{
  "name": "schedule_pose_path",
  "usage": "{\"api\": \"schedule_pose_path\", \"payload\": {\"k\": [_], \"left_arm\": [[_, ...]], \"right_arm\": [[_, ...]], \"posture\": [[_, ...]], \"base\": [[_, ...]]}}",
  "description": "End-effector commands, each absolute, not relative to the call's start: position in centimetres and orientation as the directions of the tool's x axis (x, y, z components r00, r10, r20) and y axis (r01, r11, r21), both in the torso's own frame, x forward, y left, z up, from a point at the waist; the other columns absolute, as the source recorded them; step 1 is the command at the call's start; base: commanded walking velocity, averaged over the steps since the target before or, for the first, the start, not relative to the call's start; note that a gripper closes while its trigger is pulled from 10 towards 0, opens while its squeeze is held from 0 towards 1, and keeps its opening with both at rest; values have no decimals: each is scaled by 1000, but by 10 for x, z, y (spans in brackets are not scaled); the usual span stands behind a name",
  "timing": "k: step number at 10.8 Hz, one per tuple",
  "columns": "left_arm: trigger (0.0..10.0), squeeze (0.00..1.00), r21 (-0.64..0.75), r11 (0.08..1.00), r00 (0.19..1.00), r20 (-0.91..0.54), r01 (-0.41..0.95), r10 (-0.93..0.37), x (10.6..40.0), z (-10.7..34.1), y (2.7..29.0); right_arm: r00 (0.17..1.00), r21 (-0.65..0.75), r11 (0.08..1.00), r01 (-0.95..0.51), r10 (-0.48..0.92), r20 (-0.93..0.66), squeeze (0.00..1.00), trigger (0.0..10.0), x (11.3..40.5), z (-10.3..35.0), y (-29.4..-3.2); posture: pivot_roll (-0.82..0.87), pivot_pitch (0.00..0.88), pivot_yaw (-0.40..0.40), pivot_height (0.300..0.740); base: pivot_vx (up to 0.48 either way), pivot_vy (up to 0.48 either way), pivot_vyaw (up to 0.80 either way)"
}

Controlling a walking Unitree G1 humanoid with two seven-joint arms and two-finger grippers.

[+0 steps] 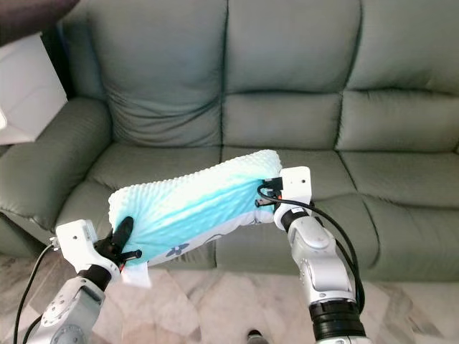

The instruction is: Move the pillow to the sofa

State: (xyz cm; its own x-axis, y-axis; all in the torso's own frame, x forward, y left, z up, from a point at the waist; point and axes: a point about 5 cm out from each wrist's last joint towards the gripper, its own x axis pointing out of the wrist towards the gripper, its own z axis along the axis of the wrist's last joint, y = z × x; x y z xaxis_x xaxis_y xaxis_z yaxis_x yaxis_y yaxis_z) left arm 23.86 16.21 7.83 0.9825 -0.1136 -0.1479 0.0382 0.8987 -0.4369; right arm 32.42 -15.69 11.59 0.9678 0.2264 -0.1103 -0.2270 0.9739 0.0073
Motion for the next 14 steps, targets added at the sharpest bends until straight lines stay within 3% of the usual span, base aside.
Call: {"api": "schedule_pose_path", "payload": {"k": [1,8,14], "left_arm": [[10000,0,-429,903,983,-152,31,-106,239,79,162],[10000,0,-440,898,979,-177,18,-106,239,76,160],[10000,0,-454,891,977,-197,-16,-83,238,74,161]], "right_arm": [[973,-9,977,-215,213,-85,0,10000,325,123,-161],[973,-15,977,-214,212,-93,0,10000,326,122,-161],[972,-7,977,-213,211,-105,0,10000,324,120,-161]], "posture": [[-211,126,47,740],[-213,123,46,740],[-215,131,47,740]], "base": [[0,0,0],[0,0,0],[0,0,-791]]}}
